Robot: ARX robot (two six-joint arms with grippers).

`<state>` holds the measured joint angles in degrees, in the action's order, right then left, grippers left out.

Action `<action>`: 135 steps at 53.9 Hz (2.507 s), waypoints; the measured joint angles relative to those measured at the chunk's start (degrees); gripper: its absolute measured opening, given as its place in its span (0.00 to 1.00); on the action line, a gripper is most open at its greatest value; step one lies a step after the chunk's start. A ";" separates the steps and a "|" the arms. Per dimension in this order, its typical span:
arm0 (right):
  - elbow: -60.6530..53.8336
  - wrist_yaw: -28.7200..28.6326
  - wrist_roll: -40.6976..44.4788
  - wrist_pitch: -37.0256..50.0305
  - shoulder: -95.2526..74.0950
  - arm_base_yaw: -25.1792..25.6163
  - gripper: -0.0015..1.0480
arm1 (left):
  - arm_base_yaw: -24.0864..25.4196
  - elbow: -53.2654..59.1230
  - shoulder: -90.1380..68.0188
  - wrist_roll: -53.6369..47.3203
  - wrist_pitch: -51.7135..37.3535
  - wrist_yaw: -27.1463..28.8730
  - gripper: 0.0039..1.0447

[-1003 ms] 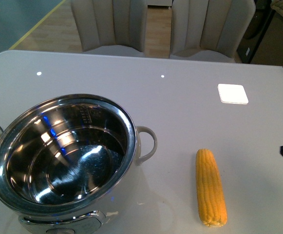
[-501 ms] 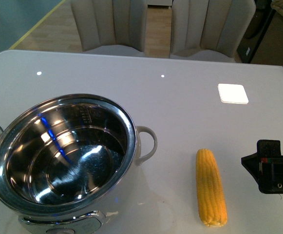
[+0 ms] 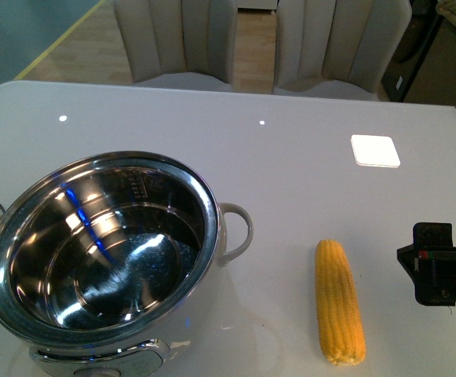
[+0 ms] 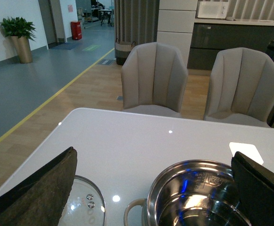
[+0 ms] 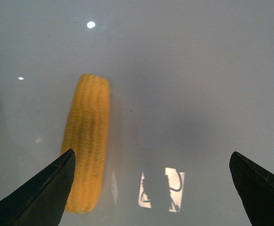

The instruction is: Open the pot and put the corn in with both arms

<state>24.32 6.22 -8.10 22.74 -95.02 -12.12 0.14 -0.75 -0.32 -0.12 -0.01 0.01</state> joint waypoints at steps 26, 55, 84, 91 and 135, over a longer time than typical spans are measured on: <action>9.35 -2.05 -6.71 4.39 -21.55 -5.42 0.92 | 0.00 0.00 0.00 0.00 0.00 0.00 0.93; 16.55 -3.37 -10.29 4.22 -34.73 -8.46 0.88 | 0.00 0.00 0.00 0.00 0.00 0.00 0.93; 11.10 -5.03 -9.38 4.20 -26.51 -6.54 0.28 | 0.00 0.00 0.00 0.00 0.00 0.00 0.93; 11.82 -7.15 -9.09 -0.20 -13.53 -6.73 0.24 | 0.00 0.00 0.00 0.00 0.00 0.00 0.93; 48.89 -13.97 -23.76 -16.72 -22.71 -23.52 0.22 | 0.00 0.00 0.00 0.00 0.00 0.00 0.93</action>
<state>73.21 -7.75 -31.86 6.02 -117.73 -35.64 0.14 -0.75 -0.32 -0.12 -0.01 0.01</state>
